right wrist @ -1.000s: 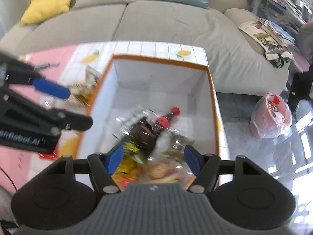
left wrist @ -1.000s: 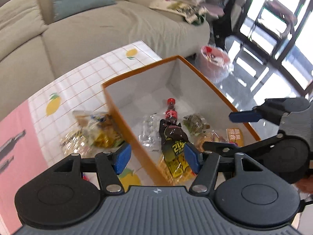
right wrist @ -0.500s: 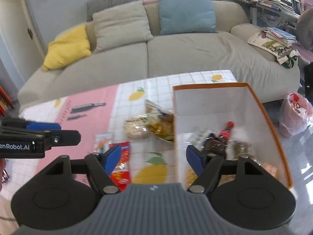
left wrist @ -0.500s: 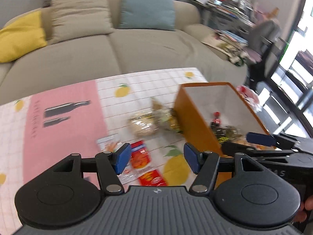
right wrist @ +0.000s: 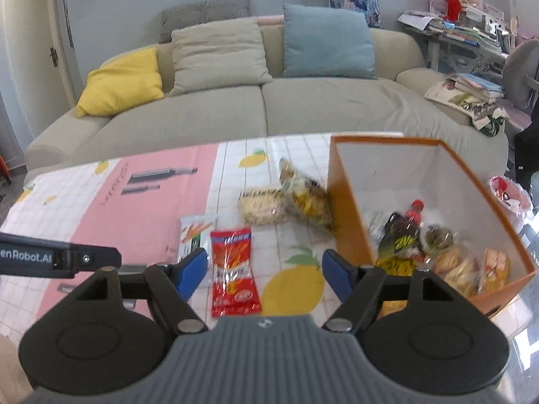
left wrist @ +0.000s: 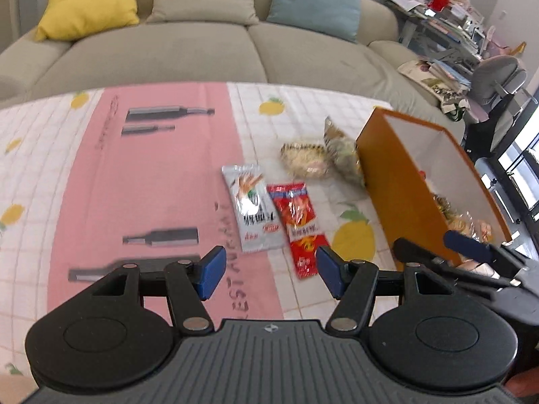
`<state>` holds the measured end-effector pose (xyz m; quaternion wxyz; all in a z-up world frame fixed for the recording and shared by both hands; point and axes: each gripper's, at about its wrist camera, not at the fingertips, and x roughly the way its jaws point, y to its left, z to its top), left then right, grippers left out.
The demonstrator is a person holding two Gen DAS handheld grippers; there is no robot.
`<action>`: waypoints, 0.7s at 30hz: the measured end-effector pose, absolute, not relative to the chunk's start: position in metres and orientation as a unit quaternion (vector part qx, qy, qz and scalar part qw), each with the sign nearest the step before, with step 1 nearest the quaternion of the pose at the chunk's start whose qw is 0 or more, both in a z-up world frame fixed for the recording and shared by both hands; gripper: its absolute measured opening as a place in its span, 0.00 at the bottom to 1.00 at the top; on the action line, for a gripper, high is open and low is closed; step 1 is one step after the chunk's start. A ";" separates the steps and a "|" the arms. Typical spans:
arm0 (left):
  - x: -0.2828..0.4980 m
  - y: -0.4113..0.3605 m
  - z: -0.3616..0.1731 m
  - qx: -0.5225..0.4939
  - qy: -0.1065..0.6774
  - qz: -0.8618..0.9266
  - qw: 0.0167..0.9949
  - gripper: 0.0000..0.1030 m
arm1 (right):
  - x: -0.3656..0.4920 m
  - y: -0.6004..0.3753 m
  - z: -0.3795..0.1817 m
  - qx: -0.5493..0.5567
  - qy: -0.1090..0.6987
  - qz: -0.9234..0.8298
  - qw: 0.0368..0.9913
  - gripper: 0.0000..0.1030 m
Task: Organize snacks
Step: 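Withdraw both tools from the box toward the remaining packs, then grasp the white stick-snack pack with left tool while right grasps red spicy strip pack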
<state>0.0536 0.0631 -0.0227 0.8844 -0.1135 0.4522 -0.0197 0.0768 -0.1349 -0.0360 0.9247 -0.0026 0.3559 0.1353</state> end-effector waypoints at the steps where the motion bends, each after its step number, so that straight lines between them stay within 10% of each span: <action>1: 0.053 0.065 -0.026 -0.118 0.455 -0.022 0.882 0.70 | 0.076 -0.131 -0.043 -0.006 0.362 0.136 0.922 0.73; 21: 0.095 0.089 -0.097 -0.166 0.492 0.016 0.854 0.69 | 0.128 -0.089 -0.124 -0.063 0.431 0.147 0.888 0.72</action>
